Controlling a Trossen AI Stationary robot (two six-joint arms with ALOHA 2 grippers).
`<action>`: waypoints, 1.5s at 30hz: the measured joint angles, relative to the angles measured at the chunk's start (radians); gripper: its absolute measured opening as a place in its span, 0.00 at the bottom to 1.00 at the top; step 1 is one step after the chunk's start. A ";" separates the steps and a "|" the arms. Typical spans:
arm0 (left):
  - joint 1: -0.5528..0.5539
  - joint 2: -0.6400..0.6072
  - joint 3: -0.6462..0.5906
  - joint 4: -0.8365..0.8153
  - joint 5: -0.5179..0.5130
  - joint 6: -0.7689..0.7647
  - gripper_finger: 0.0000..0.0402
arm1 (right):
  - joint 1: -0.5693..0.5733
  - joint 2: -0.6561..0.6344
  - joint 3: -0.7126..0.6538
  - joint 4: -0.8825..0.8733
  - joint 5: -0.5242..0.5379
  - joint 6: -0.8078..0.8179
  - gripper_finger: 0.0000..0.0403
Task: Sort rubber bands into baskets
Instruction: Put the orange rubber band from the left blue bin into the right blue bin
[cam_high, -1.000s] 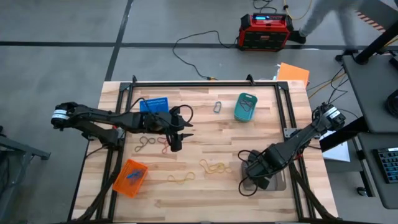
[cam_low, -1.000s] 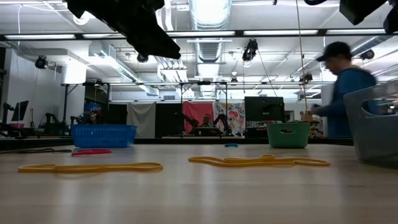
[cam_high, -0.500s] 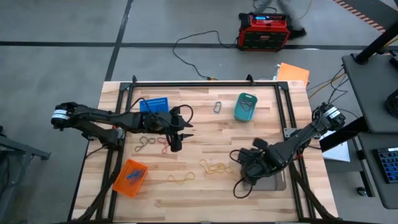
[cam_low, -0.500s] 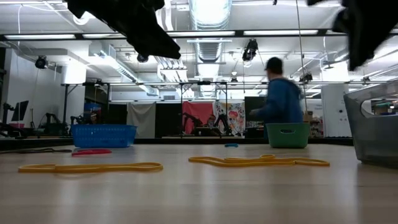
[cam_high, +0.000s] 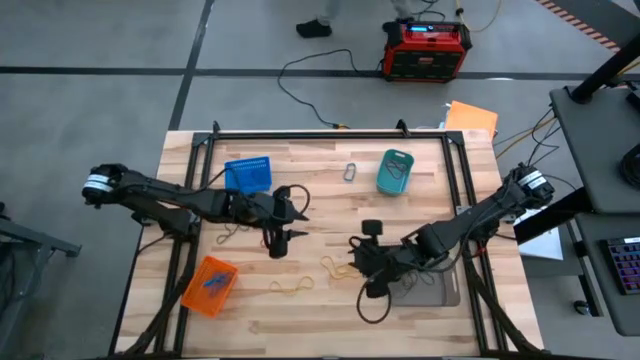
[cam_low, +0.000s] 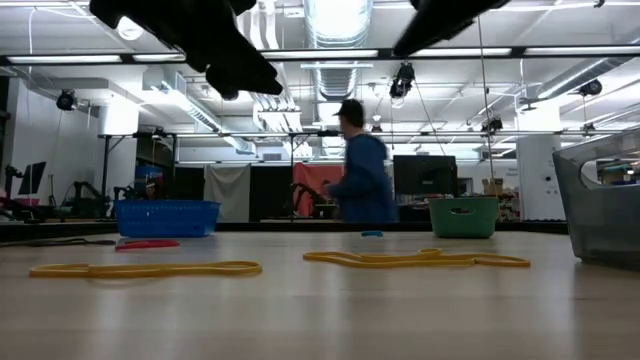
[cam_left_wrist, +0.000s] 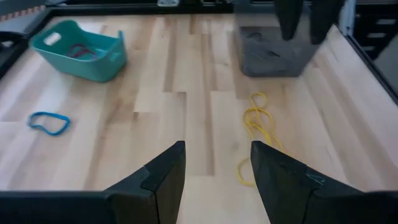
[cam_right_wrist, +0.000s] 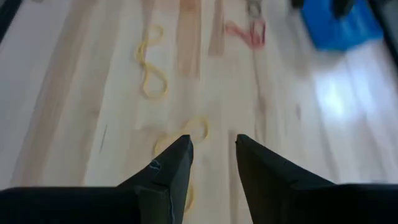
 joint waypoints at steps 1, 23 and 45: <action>-0.009 0.000 -0.010 0.009 0.000 -0.002 0.42 | -0.007 0.000 -0.013 0.040 0.000 -0.038 0.31; -0.064 0.001 -0.196 0.275 -0.002 -0.013 0.42 | -0.070 -0.147 -0.202 0.343 -0.001 -0.189 0.40; -0.064 0.001 -0.195 0.283 -0.031 0.000 0.42 | -0.129 -0.320 -0.350 0.474 0.001 -0.248 0.45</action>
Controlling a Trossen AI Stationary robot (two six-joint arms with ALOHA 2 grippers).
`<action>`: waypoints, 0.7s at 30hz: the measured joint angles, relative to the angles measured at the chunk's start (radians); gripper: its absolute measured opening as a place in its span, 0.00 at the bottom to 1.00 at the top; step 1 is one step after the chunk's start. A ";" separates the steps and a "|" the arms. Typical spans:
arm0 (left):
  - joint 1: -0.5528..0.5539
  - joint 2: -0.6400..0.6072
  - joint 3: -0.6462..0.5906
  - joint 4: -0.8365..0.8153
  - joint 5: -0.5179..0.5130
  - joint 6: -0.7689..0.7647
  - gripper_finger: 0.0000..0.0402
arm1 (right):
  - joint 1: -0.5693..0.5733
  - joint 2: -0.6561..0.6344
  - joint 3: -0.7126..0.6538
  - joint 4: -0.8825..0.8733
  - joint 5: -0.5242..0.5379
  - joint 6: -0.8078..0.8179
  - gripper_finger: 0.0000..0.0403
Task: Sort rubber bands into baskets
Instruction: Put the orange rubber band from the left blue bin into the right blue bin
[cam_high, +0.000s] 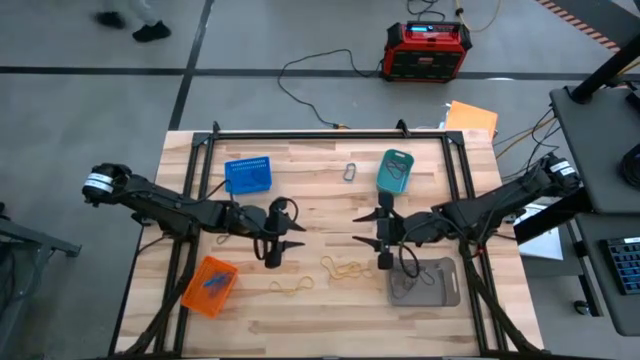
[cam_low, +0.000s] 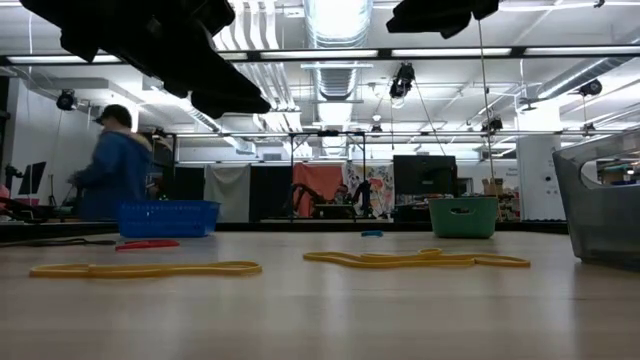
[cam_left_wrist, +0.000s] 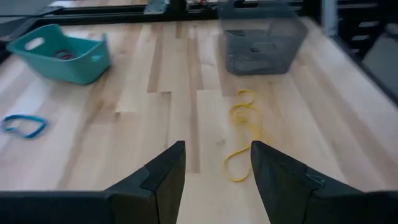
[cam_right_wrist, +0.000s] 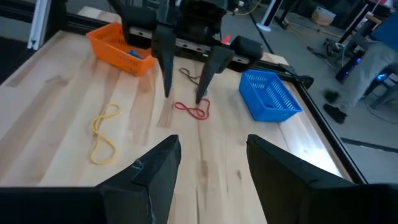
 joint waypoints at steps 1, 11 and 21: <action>0.000 -0.002 0.009 -0.022 -0.023 0.000 0.42 | -0.005 0.000 0.000 0.001 -0.001 -0.001 0.45; 0.006 -0.111 0.223 -0.489 -0.245 0.218 0.40 | -0.059 -0.002 0.000 0.001 -0.002 -0.001 0.45; 0.069 -0.215 0.184 -0.514 -0.252 0.274 0.39 | -0.141 -0.002 0.001 0.004 -0.002 -0.002 0.45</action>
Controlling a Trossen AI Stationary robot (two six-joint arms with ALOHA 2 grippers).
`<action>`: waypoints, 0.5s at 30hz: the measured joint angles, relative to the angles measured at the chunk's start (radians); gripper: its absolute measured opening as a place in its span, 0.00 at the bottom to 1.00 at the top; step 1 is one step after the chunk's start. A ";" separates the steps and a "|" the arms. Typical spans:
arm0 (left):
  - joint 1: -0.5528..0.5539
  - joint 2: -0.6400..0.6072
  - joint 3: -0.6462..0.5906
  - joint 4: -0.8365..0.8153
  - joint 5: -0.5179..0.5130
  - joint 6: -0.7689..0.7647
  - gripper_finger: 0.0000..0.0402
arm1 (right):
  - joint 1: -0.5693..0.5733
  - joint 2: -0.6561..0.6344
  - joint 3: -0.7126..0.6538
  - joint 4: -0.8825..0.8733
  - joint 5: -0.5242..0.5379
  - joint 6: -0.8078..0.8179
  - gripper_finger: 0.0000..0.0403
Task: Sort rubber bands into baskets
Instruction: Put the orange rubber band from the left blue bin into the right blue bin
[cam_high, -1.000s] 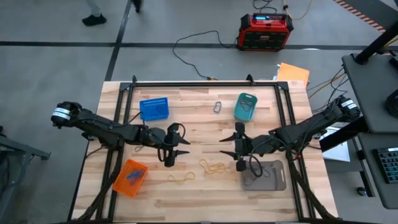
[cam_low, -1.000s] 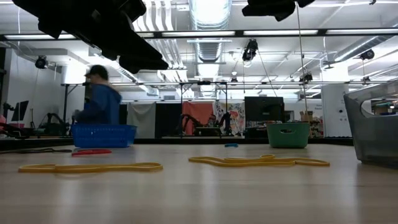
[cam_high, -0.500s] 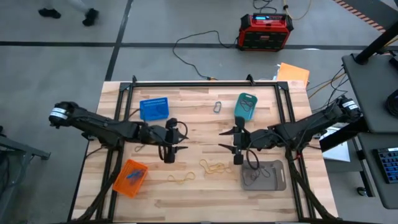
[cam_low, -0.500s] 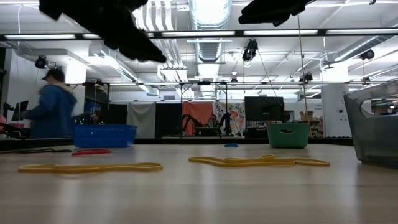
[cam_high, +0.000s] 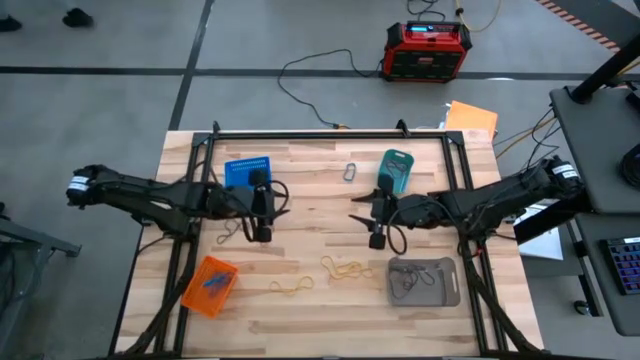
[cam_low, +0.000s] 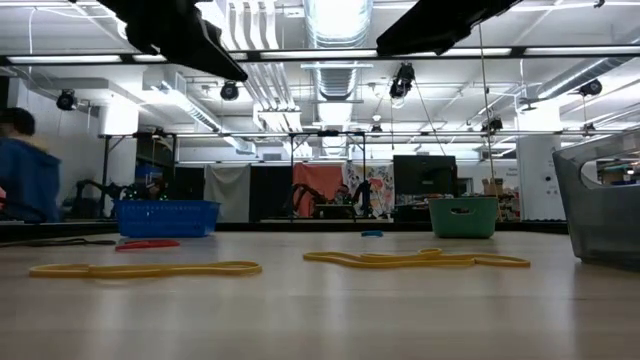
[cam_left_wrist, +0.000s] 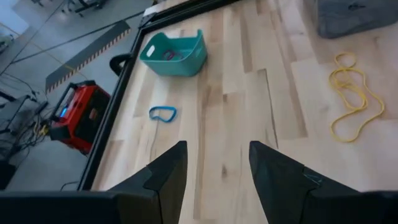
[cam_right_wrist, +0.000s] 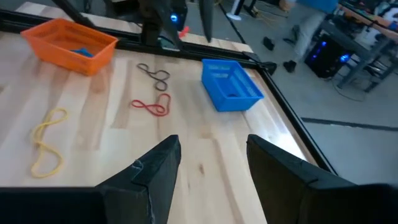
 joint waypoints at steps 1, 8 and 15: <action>0.005 -0.004 -0.007 0.000 0.000 -0.001 0.39 | -0.008 0.000 0.000 0.000 0.000 -0.001 0.45; 0.010 0.015 -0.029 0.007 0.068 -0.019 0.39 | -0.031 0.000 0.000 -0.008 -0.001 0.001 0.45; 0.057 0.008 0.005 -0.130 -0.078 -0.006 0.39 | -0.059 0.000 0.000 -0.008 0.000 0.087 0.45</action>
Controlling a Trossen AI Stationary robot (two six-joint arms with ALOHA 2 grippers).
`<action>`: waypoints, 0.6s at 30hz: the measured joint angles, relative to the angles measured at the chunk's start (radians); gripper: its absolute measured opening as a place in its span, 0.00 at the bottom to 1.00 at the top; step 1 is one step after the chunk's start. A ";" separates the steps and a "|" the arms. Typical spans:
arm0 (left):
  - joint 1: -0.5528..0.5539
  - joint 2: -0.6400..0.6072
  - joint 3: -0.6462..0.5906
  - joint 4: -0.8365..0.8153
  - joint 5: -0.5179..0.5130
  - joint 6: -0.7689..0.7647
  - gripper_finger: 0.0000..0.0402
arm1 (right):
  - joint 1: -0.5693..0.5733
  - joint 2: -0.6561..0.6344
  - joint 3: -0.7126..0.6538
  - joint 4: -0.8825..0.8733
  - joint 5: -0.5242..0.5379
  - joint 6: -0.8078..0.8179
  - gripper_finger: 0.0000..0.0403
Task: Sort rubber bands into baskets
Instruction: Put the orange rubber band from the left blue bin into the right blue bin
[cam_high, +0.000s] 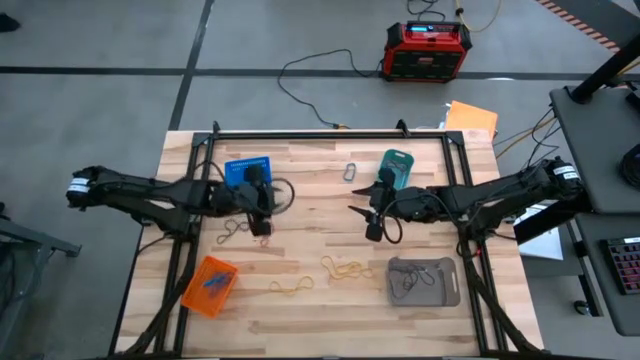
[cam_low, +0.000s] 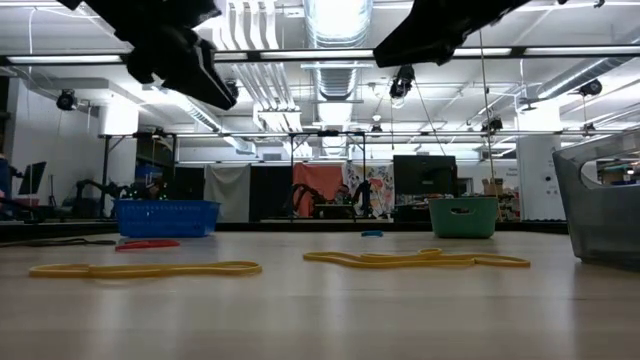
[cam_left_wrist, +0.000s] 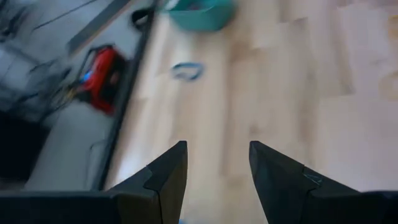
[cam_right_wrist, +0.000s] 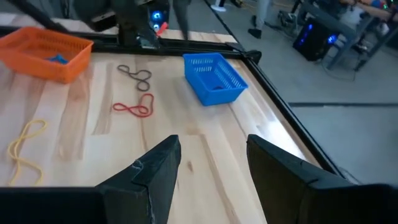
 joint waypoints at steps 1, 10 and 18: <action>0.025 -0.011 0.013 -0.032 -0.004 -0.001 0.39 | -0.005 0.000 0.000 0.000 0.000 0.008 0.45; 0.507 -0.013 0.071 -0.245 0.301 -0.056 0.39 | -0.027 0.000 0.000 0.000 0.000 0.019 0.45; 0.946 0.188 0.106 -0.344 0.545 -0.163 0.30 | -0.026 0.000 0.001 -0.007 0.000 0.005 0.45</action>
